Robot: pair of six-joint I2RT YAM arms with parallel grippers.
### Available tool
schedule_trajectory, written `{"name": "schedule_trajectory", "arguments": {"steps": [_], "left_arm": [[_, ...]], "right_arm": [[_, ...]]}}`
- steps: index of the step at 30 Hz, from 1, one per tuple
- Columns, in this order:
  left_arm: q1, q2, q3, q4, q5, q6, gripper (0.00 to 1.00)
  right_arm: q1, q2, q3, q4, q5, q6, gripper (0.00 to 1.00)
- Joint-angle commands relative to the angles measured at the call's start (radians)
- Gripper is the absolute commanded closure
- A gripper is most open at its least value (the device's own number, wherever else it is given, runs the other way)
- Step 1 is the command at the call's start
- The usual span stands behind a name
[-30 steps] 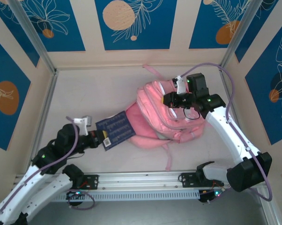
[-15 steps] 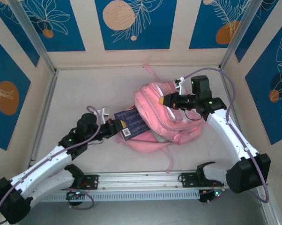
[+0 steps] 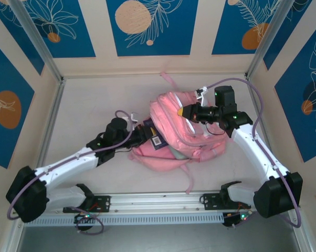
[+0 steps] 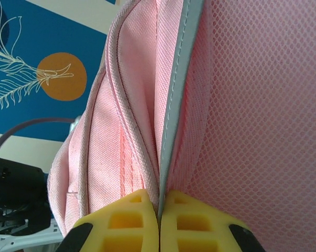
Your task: Pack the student bag
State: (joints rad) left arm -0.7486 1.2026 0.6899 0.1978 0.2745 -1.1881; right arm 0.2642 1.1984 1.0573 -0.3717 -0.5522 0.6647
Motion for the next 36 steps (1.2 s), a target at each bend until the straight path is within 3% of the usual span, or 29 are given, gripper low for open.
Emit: {"name": "schedule_trajectory", "arguments": {"steps": [1,9,26,29,36], "left_arm": [[-0.023,0.061,0.053,0.067,-0.037,-0.038,1.00],[-0.059,0.186,0.121,0.012,-0.097,-0.058,1.00],[-0.111,0.508,0.380,0.098,-0.045,-0.078,0.99],[-0.117,0.558,0.420,0.136,0.013,-0.078,0.90],[-0.110,0.513,0.420,0.024,0.002,-0.024,0.53]], "right_arm": [[0.004,-0.068,0.012,0.131,-0.080,0.056,1.00],[0.010,-0.095,-0.005,0.155,-0.036,0.087,1.00],[0.090,-0.057,-0.063,0.255,0.013,0.135,1.00],[0.087,-0.057,-0.066,0.255,0.014,0.130,1.00],[0.065,-0.077,-0.068,0.235,0.008,0.110,1.00]]}}
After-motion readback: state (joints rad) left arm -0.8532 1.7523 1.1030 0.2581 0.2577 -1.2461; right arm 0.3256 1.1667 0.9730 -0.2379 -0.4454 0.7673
